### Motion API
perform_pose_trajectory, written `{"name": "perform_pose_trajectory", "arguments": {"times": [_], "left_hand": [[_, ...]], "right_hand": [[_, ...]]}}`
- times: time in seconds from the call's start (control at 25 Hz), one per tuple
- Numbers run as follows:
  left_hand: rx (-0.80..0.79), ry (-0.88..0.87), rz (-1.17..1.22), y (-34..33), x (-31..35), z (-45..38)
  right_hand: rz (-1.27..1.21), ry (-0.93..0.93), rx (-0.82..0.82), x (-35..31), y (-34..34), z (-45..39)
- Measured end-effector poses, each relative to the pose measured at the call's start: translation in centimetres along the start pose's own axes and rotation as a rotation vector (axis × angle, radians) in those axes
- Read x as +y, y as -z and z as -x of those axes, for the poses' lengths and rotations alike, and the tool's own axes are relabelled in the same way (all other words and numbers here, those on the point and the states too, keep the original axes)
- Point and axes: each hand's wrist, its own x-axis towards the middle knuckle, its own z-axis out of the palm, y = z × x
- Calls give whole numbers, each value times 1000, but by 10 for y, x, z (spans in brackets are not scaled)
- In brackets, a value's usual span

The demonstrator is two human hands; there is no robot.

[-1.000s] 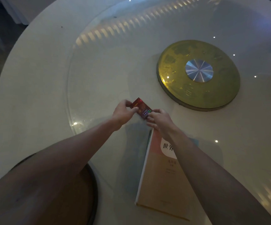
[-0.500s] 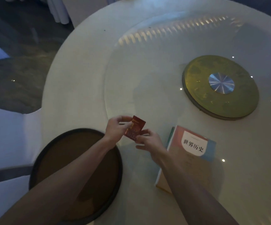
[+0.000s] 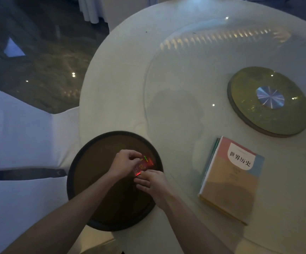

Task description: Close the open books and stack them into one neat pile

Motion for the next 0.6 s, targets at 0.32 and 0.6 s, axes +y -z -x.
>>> {"name": "perform_pose_trajectory", "arguments": {"times": [0.32,0.6], "left_hand": [[-74,-59,-92,-2,-15,14],[-64,-126,-265,-11,22,6]], "right_hand": [[97,-23,35,10,-2,-1],[781,272,357,-6,30,26]]}}
